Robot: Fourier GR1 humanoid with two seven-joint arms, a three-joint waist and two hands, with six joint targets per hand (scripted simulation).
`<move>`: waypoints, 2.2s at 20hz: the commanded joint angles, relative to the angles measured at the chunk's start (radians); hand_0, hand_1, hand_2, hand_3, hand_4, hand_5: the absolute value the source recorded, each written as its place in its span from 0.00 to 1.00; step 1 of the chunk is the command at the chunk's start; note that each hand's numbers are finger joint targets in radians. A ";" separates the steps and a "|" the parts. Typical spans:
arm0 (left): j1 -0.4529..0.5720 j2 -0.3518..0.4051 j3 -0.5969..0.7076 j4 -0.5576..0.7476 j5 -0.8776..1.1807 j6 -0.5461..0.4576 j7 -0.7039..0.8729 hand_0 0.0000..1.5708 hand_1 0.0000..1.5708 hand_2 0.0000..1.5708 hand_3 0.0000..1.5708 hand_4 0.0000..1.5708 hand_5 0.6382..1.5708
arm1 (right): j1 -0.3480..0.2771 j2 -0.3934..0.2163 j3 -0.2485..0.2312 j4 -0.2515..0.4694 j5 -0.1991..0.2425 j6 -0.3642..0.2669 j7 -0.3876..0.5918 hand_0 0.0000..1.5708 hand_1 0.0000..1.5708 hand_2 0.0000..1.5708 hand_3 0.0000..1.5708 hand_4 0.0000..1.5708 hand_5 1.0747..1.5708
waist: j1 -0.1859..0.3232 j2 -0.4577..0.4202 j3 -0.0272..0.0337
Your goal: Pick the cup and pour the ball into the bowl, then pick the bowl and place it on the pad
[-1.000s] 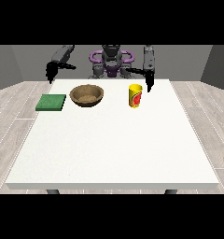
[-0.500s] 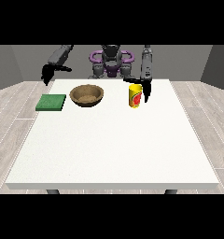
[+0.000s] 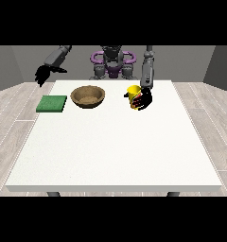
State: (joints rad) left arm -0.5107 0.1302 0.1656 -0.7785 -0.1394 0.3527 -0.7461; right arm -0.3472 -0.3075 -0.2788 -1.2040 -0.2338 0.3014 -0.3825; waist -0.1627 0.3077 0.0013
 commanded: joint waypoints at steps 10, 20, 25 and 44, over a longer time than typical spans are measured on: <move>-0.063 -0.001 -0.150 0.022 -0.241 0.223 0.205 0.86 0.86 1.00 1.00 0.63 0.96 | 0.026 -0.110 -0.084 0.244 -0.014 0.088 -0.050 0.00 0.00 0.00 0.00 0.00 0.97 | 0.069 -0.155 0.0013; -0.118 -0.101 -0.412 0.019 -0.600 0.289 0.627 0.87 0.87 1.00 1.00 0.73 0.99 | 0.073 -0.141 -0.117 0.424 0.025 0.035 -0.057 0.00 0.00 0.00 0.00 0.00 0.97 | 0.202 -0.356 0.0005; -0.183 -0.025 -0.372 -0.044 -0.630 0.169 0.697 0.87 0.87 1.00 1.00 0.73 0.99 | 0.068 -0.181 -0.134 0.462 -0.001 0.110 -0.109 0.00 0.00 0.12 0.00 0.00 0.97 | 0.181 -0.315 -0.0006; -0.243 -0.130 -0.788 -0.096 -1.124 0.100 1.177 0.29 0.29 1.00 1.00 0.57 1.00 | -0.087 -0.152 -0.083 0.542 0.050 0.023 -0.054 0.00 0.00 0.00 0.17 0.00 0.92 | 0.149 -0.321 -0.0010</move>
State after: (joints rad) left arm -0.7618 0.0014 -0.5536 -0.8682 -1.1880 0.4773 0.3586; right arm -0.4018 -0.4799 -0.3796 -0.6590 -0.1876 0.3393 -0.4707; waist 0.0107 -0.0023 0.0006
